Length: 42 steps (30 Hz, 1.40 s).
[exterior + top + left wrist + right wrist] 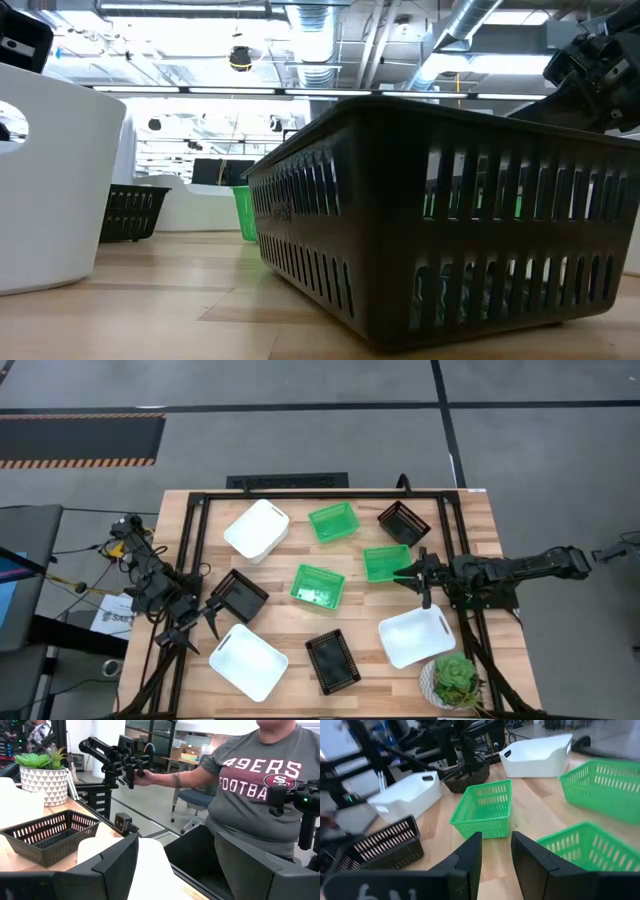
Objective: Stack baskets by color
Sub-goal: Stack the bottom right green bin on top of the top green bin
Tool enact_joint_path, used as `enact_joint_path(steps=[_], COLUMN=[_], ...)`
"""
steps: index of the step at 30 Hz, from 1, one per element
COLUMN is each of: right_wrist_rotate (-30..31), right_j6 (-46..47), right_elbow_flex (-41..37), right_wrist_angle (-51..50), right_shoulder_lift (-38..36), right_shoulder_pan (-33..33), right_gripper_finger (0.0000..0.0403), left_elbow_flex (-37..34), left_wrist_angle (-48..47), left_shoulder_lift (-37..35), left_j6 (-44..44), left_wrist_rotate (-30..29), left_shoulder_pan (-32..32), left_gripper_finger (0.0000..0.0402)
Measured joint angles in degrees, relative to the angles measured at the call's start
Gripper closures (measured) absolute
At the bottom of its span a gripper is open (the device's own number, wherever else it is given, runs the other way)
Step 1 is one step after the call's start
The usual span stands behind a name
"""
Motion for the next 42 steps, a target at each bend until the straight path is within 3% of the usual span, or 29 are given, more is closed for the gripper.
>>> enact_joint_path(steps=[4,22,29,36,42], right_wrist_rotate=[0.0,4.0,4.6,4.7,4.7], right_j6=[10.4,34.2,35.2,34.9,32.1], right_elbow_flex=[0.0,0.0,0.0,0.0,0.0], right_wrist_angle=[1.3,6.6,6.8,8.8,15.5], right_shoulder_lift=[0.0,0.0,0.0,0.0,0.0], right_shoulder_pan=[0.0,-0.8,-2.0,-2.8,-2.8], right_gripper_finger=[0.0273,0.0273,0.0273,0.0273,0.0273], left_elbow_flex=[0.0,0.0,0.0,0.0,0.0], left_wrist_angle=[0.0,0.6,0.7,8.3,12.4], left_shoulder_lift=[0.0,0.0,0.0,0.0,0.0], left_j6=[0.0,6.3,6.6,-5.9,-8.5], left_wrist_rotate=[0.0,0.0,0.0,-1.8,-13.4], left_shoulder_pan=[0.0,0.0,0.0,0.0,0.0], left_gripper_finger=[0.0148,0.0148,0.0148,0.0148,0.0148])
